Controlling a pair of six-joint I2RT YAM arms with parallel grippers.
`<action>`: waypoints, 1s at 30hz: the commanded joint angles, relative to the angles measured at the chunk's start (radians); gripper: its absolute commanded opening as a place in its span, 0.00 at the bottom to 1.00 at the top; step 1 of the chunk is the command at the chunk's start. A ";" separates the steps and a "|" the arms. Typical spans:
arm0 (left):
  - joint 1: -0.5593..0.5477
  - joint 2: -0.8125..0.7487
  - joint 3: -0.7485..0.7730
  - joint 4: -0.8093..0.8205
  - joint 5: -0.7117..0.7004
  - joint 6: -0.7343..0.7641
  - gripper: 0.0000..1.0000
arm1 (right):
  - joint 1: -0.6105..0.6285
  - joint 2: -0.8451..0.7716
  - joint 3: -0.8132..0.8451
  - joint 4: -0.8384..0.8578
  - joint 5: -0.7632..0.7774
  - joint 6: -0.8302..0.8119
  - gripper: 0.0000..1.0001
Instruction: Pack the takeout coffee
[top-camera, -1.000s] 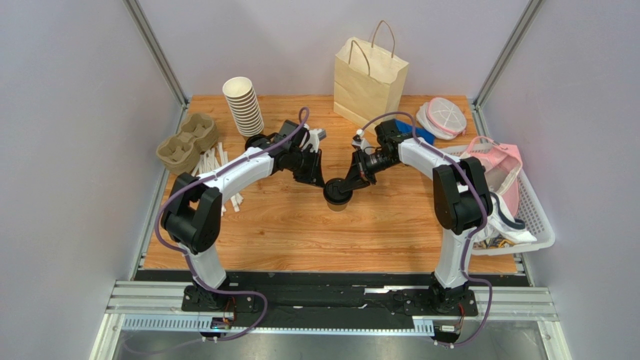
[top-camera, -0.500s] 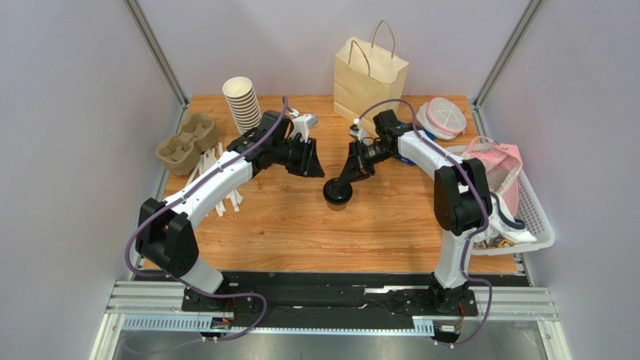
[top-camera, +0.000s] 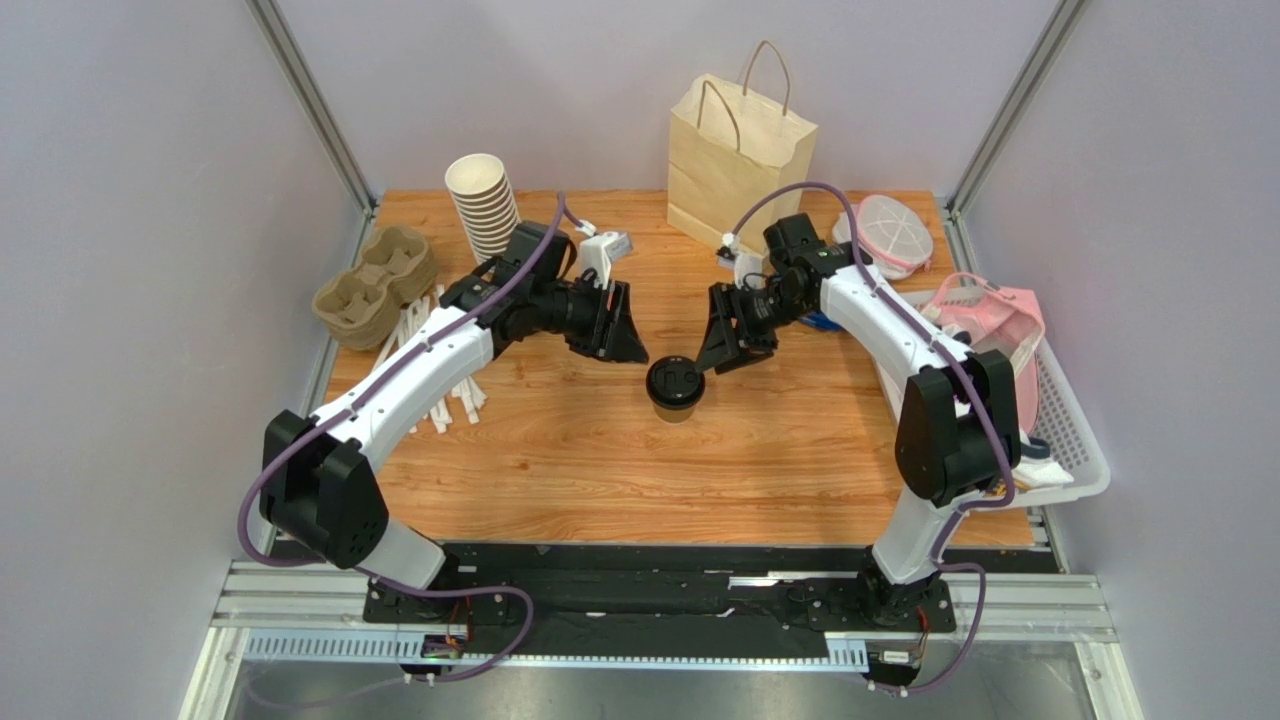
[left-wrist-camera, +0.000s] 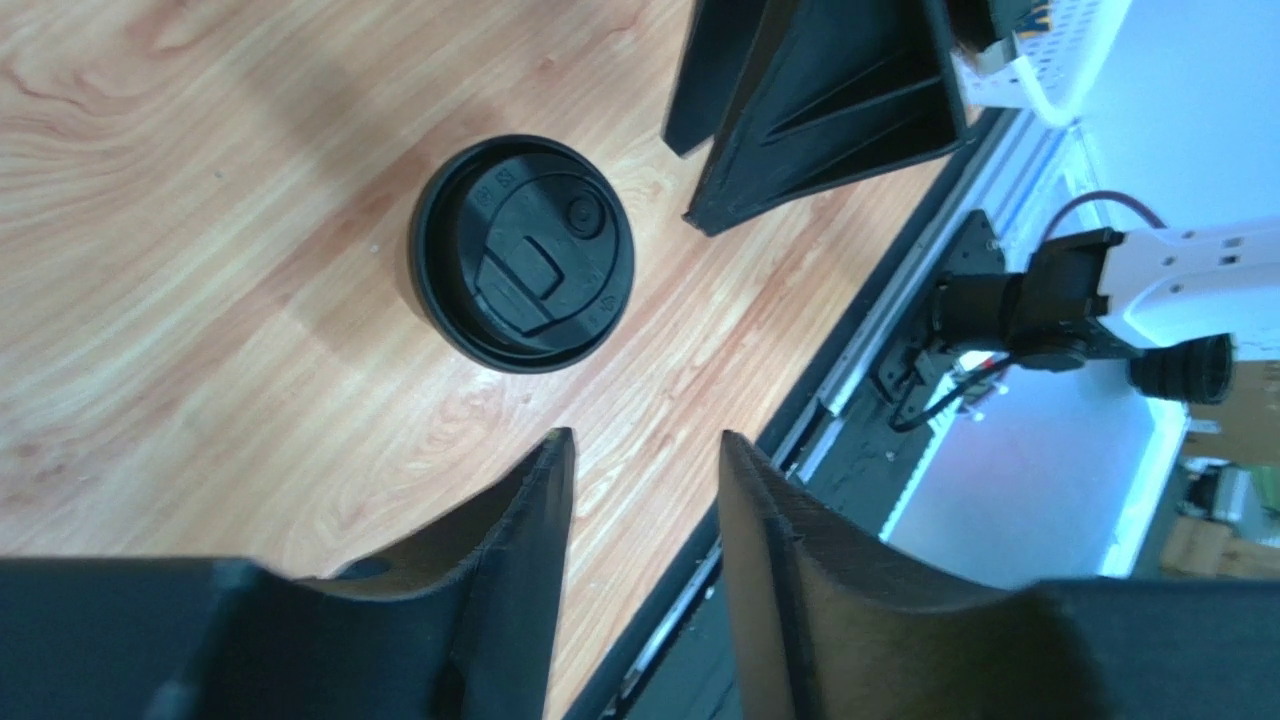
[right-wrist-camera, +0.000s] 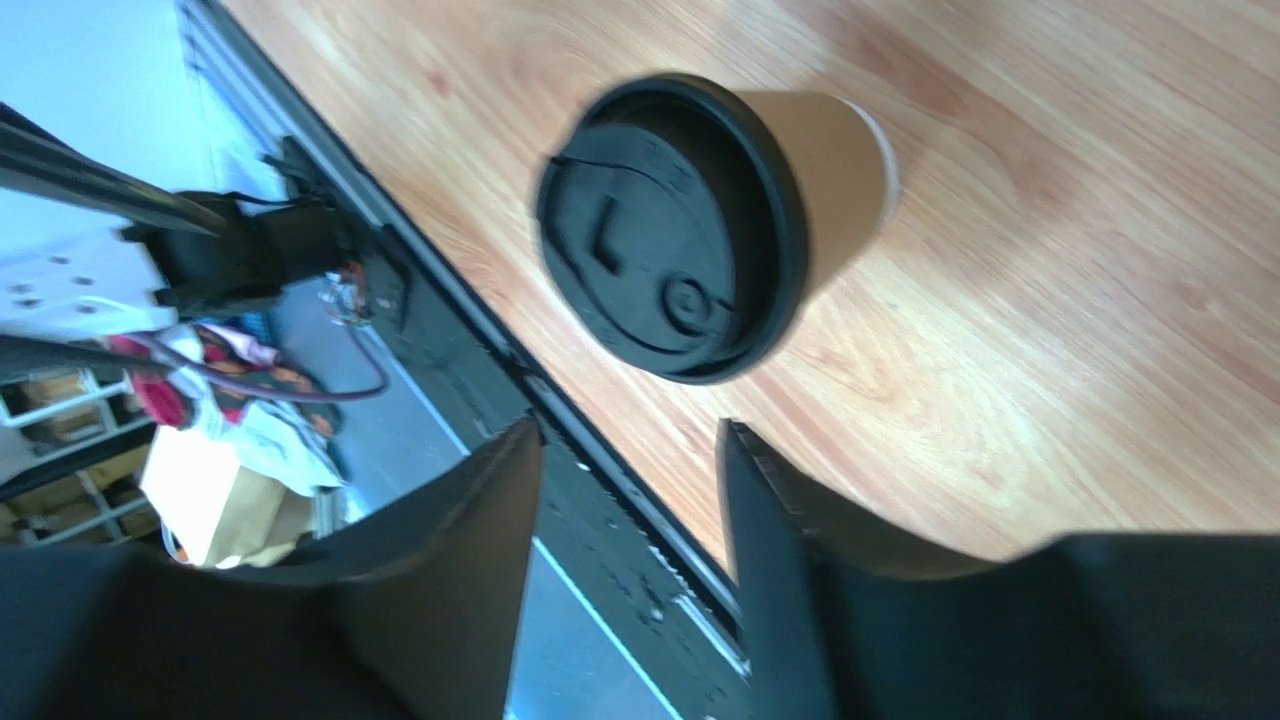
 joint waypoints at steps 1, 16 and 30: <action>0.038 -0.037 -0.060 0.077 0.101 -0.040 0.54 | 0.006 -0.043 -0.046 -0.038 0.110 -0.079 0.59; 0.259 -0.109 -0.066 0.137 0.244 -0.090 0.88 | 0.144 0.145 0.060 -0.004 0.170 -0.162 0.66; 0.377 -0.135 -0.149 0.128 0.235 -0.053 0.86 | 0.186 0.285 0.236 0.016 0.114 -0.092 0.65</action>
